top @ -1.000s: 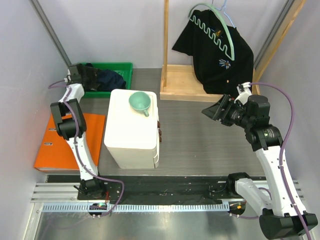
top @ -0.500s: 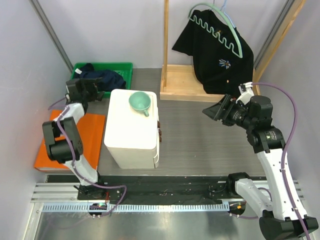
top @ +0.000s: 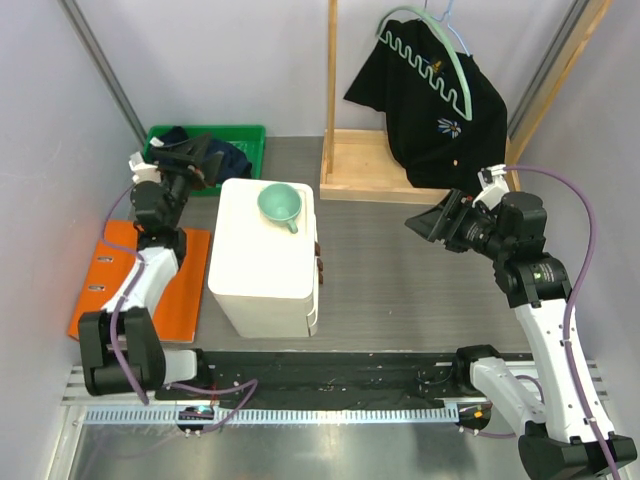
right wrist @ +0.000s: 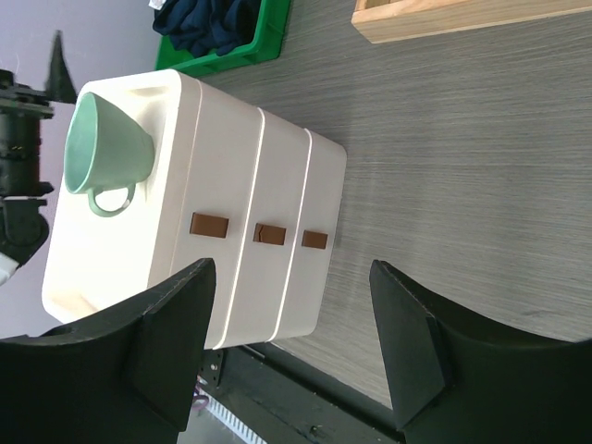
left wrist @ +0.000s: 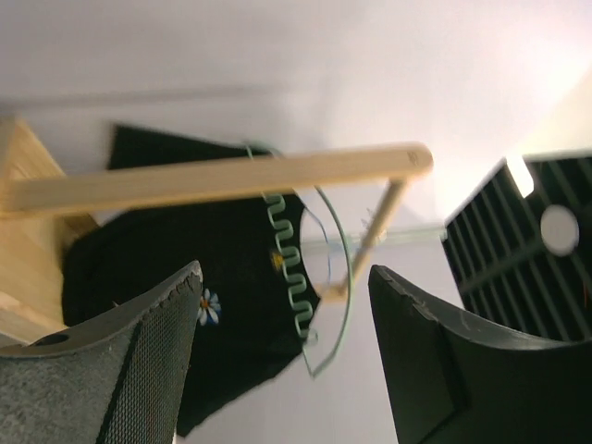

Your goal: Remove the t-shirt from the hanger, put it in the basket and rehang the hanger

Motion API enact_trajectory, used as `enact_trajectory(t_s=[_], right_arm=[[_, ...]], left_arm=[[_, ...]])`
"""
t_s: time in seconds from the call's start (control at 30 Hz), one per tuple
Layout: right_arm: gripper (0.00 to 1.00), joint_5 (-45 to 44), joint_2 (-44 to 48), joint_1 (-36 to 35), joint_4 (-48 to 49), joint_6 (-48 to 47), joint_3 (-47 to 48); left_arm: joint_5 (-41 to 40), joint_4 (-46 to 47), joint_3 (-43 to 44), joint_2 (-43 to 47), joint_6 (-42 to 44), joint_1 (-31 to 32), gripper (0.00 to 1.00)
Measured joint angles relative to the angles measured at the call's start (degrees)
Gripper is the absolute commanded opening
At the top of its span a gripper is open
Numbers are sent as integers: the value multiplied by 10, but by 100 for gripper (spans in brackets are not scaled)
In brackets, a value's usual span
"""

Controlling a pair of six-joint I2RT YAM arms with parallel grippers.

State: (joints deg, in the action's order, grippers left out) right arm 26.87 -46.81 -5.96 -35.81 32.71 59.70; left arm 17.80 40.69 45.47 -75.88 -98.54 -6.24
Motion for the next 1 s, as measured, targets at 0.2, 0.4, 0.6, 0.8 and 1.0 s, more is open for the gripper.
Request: enact_trajectory(t_s=[0.2, 0.4, 0.6, 0.8, 1.0], right_arm=[[73, -9, -1, 0, 0, -3, 3], [73, -22, -5, 0, 0, -9, 3], [71, -69, -21, 0, -15, -19, 20], [68, -189, -42, -1, -56, -31, 81], [69, -360, -79, -1, -83, -65, 221]], left_arm=[[27, -17, -2, 125, 89, 69, 72], [6, -213, 113, 222, 312, 199, 71], [-17, -325, 157, 233, 456, 362, 70], [-103, -425, 170, 179, 562, 596, 69], [-181, -473, 197, 97, 636, 779, 69]])
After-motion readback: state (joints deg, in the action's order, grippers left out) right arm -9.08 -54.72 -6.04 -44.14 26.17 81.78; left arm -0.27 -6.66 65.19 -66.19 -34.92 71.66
